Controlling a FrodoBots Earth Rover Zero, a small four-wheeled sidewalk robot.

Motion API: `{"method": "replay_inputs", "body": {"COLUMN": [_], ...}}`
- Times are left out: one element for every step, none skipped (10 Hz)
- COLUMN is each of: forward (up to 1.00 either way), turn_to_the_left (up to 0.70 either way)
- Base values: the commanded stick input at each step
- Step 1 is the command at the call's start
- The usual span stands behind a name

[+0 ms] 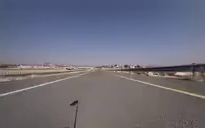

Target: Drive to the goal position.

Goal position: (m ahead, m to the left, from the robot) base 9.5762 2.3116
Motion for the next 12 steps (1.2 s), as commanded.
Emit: {"method": "replay_inputs", "body": {"forward": [1.0,1.0,1.0,1.0,1.0,1.0,1.0,1.0,1.0,1.0,1.0,1.0], "turn_to_the_left": [0.0,0.0,0.0,0.0,0.0,0.0,0.0,0.0,0.0,0.0,0.0,0.0]}}
